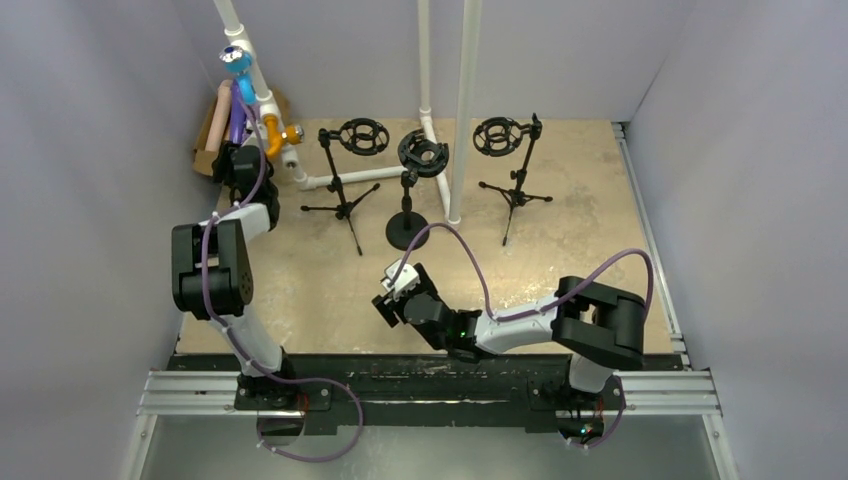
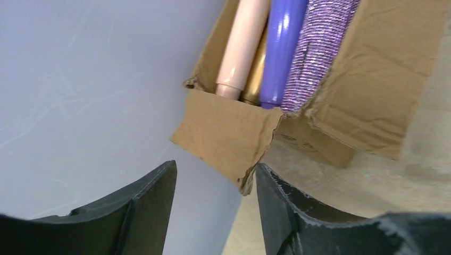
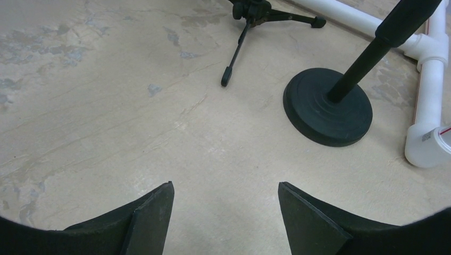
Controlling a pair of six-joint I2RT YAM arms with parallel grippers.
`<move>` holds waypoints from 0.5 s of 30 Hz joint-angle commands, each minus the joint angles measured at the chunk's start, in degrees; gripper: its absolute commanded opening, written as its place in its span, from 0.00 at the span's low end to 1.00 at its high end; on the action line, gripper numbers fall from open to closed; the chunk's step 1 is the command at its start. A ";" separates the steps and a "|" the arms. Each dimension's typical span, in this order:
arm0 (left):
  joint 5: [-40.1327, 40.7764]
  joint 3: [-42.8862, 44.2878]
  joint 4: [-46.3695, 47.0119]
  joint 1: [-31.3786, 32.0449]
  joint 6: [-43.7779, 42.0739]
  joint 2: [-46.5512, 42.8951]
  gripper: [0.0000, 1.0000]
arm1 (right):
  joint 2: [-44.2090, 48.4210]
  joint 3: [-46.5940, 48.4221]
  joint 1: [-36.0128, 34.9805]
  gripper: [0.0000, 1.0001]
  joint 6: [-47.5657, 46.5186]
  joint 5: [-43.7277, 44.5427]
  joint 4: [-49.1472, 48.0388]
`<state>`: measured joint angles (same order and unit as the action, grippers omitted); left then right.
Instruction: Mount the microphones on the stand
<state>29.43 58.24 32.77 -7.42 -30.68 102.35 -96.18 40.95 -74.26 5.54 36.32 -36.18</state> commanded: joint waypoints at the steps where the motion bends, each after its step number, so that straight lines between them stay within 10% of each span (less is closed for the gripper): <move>1: 5.29 -0.24 8.63 1.71 -11.39 3.97 0.51 | -0.68 -1.43 -0.27 0.76 -0.91 -0.52 -5.20; 8: 4.78 -3.65 10.41 0.18 -12.62 5.27 0.29 | -2.14 -1.40 -0.10 0.76 -1.71 -0.64 -6.18; 15: -5.01 -2.44 -7.15 -2.73 -1.46 1.66 0.39 | -2.72 0.10 -0.01 0.76 -2.29 -1.06 -4.98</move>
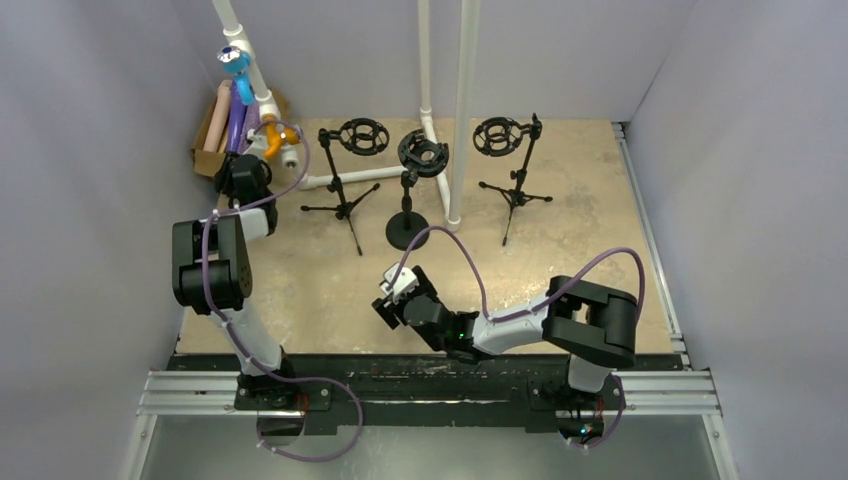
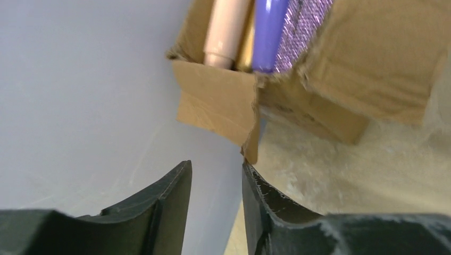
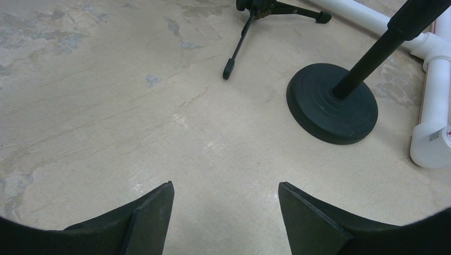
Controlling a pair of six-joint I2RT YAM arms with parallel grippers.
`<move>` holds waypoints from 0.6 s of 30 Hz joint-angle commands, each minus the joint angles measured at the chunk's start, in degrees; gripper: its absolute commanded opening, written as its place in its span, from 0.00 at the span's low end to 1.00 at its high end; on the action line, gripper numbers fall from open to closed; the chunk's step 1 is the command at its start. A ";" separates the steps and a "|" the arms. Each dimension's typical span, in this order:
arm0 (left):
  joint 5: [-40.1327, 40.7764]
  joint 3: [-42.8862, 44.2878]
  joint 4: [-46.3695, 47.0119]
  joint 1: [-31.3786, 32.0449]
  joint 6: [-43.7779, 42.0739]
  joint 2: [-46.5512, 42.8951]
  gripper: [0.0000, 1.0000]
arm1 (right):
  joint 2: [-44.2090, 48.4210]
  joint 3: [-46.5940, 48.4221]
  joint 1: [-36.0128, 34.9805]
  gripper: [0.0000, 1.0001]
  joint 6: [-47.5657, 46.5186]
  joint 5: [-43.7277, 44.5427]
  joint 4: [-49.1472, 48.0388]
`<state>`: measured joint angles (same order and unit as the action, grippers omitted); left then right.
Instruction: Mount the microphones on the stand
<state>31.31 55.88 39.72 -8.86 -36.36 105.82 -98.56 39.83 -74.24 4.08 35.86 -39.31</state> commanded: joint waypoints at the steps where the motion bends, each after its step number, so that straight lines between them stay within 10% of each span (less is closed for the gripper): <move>1: -8.40 -0.18 -15.09 -1.47 4.93 -2.24 0.41 | -0.44 1.47 -0.03 0.76 -0.76 -0.69 -1.64; 5: -12.25 -0.04 -14.87 -2.99 5.80 -2.00 0.40 | -0.42 2.29 -0.03 0.76 -0.65 -0.92 -0.60; 13: -15.17 -0.38 -9.53 -7.53 8.67 -1.81 0.00 | -0.05 3.24 -0.03 0.71 -0.52 -0.36 1.42; 18: -17.18 -4.51 -6.23 -8.80 9.49 -5.44 0.00 | 0.35 3.81 -0.18 0.66 -0.65 -0.95 2.30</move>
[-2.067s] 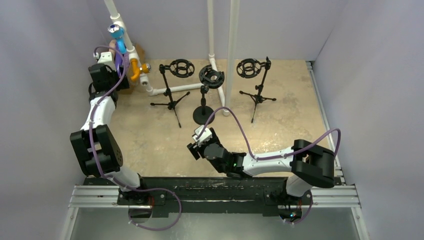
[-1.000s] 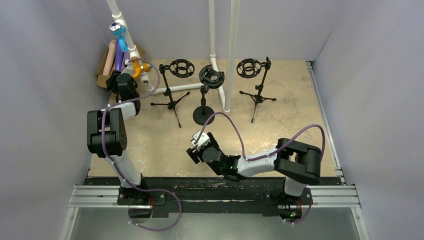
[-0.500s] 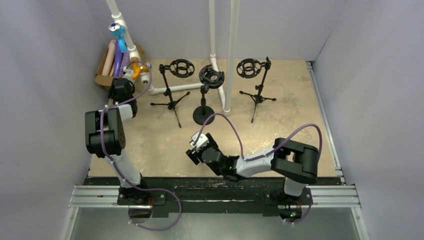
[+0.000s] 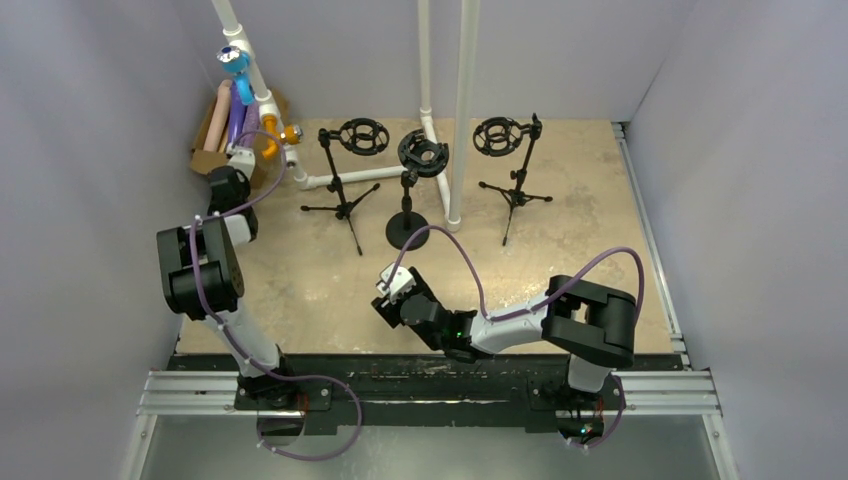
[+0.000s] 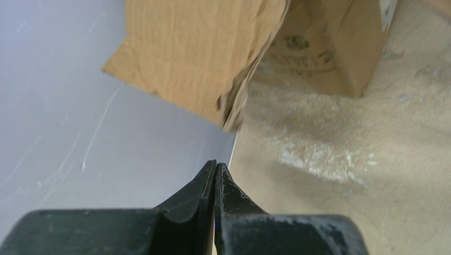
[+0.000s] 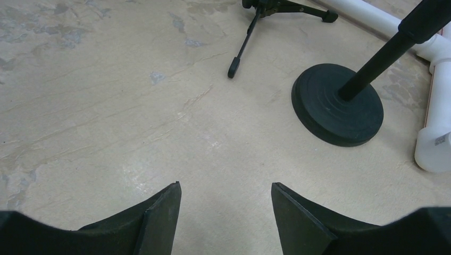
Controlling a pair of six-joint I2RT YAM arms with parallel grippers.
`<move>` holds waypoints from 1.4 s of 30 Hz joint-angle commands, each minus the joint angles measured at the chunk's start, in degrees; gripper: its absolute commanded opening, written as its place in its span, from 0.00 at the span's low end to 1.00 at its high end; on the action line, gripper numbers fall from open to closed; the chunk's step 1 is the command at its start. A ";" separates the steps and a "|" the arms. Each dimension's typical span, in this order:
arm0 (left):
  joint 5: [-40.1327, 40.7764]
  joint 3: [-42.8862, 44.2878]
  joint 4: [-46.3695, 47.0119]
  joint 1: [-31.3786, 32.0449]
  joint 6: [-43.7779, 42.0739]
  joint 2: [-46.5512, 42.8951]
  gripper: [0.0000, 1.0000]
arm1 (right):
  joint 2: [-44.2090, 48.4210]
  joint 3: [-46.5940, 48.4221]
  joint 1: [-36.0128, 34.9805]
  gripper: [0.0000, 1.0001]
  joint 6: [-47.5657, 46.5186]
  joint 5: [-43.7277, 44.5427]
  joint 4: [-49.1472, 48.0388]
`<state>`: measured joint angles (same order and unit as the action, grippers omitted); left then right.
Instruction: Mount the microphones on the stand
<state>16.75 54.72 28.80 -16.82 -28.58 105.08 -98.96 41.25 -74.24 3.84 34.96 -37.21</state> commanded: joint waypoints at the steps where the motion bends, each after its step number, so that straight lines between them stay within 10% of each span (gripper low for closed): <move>1: -3.24 -4.71 5.54 -0.91 1.57 -5.88 0.00 | 1.04 2.42 -0.20 0.65 -0.41 -0.19 0.49; 9: -8.56 -9.26 5.77 -1.54 -0.39 -11.91 0.00 | 2.04 2.75 -0.68 0.57 -0.10 -1.38 1.35; 14: -9.16 -8.14 6.45 -1.81 -1.08 -10.28 0.41 | 1.41 3.17 -1.16 0.66 -0.31 -0.74 1.18; 22: -0.95 -5.58 7.76 1.68 -3.04 -8.16 0.45 | -1.77 3.09 -1.35 0.71 -1.56 -0.86 -2.73; 25: 6.17 -4.05 8.04 5.23 -5.50 -7.16 0.61 | -3.12 3.21 -1.35 0.74 -2.93 -0.86 -4.28; 42: 13.10 1.18 18.00 8.82 -22.51 3.20 0.48 | -3.39 1.90 -1.29 0.76 -5.38 -3.27 -7.75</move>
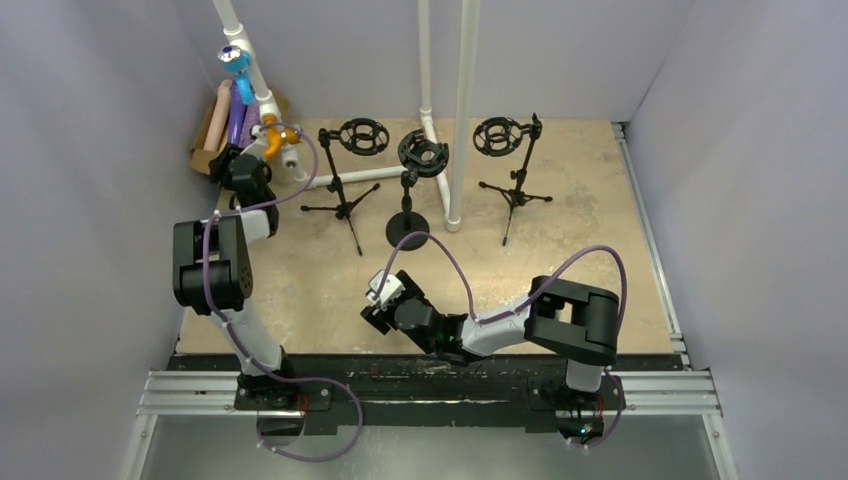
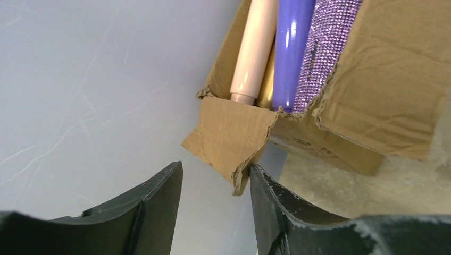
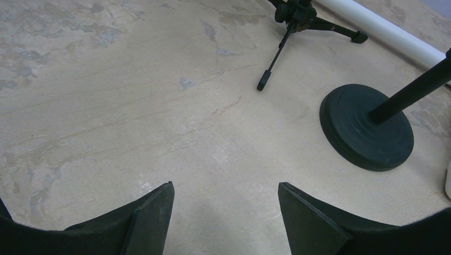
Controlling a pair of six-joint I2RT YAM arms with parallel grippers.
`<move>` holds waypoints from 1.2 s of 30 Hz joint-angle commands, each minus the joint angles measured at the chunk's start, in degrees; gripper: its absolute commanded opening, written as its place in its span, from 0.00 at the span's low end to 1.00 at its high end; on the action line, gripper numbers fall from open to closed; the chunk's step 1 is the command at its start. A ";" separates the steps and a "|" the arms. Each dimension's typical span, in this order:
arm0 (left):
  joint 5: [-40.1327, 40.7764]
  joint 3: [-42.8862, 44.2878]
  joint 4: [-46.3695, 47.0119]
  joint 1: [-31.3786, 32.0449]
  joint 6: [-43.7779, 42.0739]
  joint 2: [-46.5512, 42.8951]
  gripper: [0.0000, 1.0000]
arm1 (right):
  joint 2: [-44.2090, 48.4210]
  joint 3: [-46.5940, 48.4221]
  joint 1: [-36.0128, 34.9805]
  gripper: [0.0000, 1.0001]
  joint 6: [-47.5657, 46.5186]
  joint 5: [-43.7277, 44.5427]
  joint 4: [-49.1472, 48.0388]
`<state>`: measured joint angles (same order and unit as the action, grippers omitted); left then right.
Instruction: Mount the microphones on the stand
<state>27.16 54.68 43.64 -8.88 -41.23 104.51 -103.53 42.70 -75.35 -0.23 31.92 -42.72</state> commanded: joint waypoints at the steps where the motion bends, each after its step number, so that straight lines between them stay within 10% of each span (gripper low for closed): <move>1: 3.40 1.04 5.06 0.99 -11.84 4.56 0.48 | 1.33 0.46 -0.19 0.76 -1.00 -0.32 -1.79; 20: 2.01 2.59 10.24 1.12 -21.21 12.12 0.44 | 1.08 13.72 -0.17 0.76 5.72 0.46 22.29; 36: -1.64 2.16 1.85 0.73 -16.21 10.56 0.51 | -0.27 17.55 -0.32 0.74 4.71 1.27 24.00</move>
<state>28.99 56.42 51.59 -9.50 -52.73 114.30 -103.98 59.40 -75.37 4.49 32.01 -17.91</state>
